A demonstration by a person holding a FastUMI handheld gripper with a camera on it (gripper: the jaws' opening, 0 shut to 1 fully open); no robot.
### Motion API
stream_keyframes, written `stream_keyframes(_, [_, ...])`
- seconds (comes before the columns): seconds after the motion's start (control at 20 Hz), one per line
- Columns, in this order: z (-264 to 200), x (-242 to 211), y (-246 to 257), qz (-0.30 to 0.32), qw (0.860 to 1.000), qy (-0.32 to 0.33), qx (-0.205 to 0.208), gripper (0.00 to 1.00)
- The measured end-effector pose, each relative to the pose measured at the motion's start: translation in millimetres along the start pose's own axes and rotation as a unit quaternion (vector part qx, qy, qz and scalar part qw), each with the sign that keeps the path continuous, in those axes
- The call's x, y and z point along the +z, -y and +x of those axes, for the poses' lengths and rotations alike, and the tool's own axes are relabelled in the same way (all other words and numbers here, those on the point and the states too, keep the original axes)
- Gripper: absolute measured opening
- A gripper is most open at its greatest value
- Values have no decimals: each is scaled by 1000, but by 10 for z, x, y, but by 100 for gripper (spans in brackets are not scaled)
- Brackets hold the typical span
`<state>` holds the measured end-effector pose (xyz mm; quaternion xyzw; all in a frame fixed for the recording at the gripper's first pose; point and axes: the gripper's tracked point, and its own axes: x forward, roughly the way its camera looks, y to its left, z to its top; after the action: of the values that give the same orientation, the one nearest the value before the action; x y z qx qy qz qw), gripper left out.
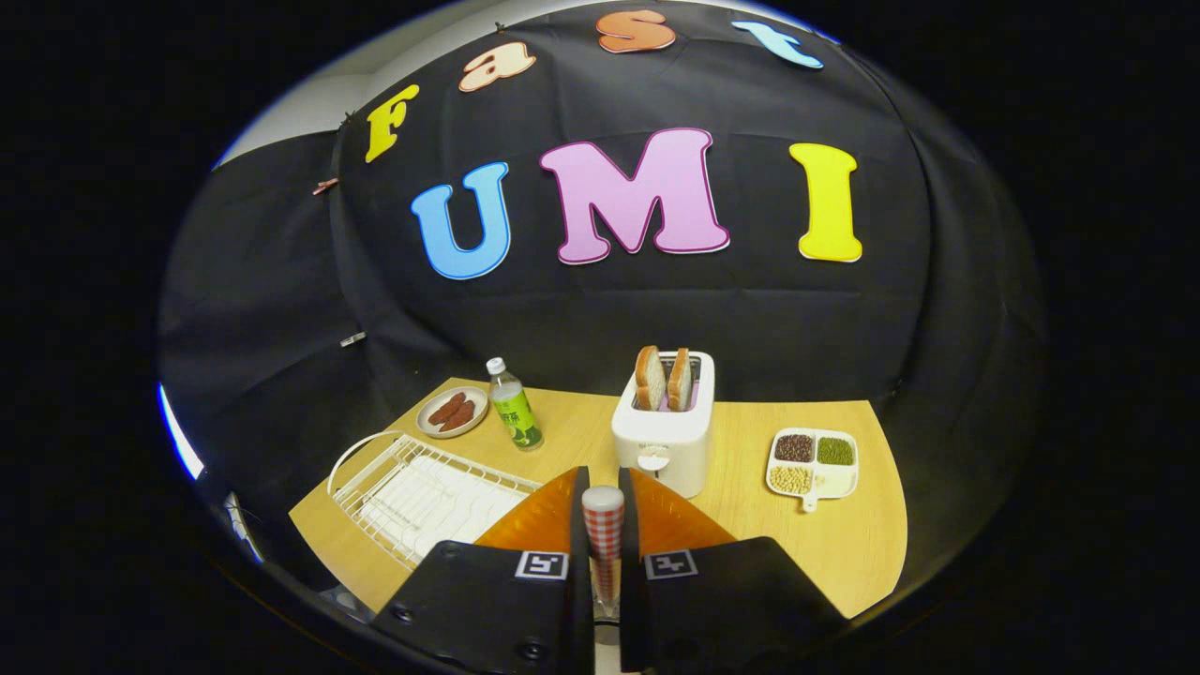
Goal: Take the plate from the dish rack, then take the spoon from the basket and place it into the plate.
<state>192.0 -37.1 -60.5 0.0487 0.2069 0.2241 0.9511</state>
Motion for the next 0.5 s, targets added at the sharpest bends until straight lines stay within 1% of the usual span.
stream_keyframes(0.15, [-142,-417,-137,12,999,-39,17,15])
stream_keyframes(0.5, [-244,-1493,-309,15,990,-135,29,15])
